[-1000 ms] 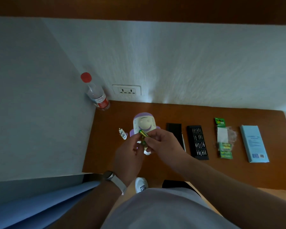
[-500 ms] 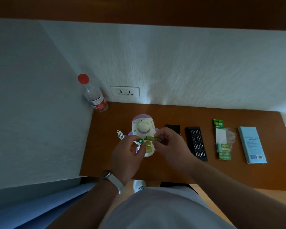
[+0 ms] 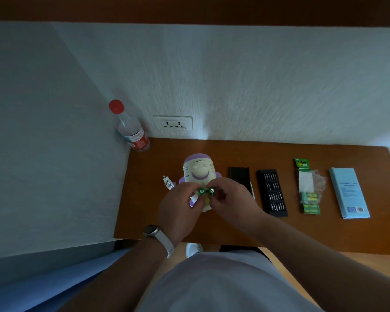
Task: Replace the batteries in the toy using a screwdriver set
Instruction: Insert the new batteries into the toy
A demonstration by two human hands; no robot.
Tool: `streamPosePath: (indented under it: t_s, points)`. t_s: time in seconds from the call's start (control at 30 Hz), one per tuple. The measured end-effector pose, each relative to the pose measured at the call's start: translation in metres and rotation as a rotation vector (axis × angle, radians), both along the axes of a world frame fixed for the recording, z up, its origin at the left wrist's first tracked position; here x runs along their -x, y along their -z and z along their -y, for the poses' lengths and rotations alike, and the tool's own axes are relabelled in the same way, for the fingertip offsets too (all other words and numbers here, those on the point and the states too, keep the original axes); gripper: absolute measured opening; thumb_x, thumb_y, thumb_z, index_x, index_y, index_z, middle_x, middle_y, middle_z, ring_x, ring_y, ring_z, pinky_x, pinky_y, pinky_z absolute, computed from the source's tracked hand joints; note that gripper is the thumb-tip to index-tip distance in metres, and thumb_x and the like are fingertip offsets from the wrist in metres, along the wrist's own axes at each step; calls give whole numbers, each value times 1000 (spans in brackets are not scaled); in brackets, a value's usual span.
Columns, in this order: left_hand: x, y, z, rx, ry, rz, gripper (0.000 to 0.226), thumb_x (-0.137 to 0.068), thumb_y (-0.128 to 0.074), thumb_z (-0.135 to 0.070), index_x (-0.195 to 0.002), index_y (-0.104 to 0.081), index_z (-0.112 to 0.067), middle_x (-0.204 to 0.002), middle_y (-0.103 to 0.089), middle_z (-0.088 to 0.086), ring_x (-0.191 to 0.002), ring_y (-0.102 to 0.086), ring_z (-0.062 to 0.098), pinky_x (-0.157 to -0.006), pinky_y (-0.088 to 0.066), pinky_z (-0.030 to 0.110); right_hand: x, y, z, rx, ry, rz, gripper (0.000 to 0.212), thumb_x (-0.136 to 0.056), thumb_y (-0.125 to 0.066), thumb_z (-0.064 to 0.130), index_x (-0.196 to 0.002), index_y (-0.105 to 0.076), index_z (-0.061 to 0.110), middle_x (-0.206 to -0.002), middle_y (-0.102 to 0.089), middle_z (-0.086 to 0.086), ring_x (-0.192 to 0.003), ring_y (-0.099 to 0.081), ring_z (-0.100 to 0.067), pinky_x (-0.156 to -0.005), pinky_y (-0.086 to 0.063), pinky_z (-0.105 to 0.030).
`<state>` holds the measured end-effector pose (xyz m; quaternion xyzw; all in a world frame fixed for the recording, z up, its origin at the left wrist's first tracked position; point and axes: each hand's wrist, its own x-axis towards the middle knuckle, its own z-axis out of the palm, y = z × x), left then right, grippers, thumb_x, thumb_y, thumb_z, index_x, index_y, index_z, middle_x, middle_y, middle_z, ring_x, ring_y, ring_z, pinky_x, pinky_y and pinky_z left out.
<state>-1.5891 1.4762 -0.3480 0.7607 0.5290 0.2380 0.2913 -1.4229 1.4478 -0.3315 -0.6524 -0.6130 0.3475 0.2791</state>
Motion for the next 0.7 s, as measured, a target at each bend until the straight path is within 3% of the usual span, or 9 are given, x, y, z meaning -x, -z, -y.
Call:
streamPosePath:
  t_s: [0.1, 0.23, 0.7]
  points:
    - [1, -1, -1, -79, 73, -80, 20, -86, -78, -14, -105, -74, -11, -103, -73, 5, -93, -69, 26, -70, -54, 32, -1, 3, 0, -16, -29, 47, 20, -89, -66, 11, -108, -68, 15, -89, -58, 8, -75, -55, -6, -67, -49, -19]
    - [0, -3, -3, -109, 71, -100, 19, -83, -82, -13, -100, -74, -9, -98, -71, 7, -88, -68, 28, -66, -50, 29, 0, 6, -1, -13, -58, 93, 24, -91, -65, 12, -115, -67, 13, -95, -58, 8, -82, -55, -8, -75, -53, -26]
    - [5, 4, 0, -33, 51, -101, 22, -90, -75, -20, -110, -73, -11, -107, -69, 5, -96, -65, 24, -72, -51, 28, 1, 14, -3, -9, -67, 100, 18, -91, -65, 15, -108, -67, 16, -92, -60, 7, -78, -56, -7, -70, -51, -22]
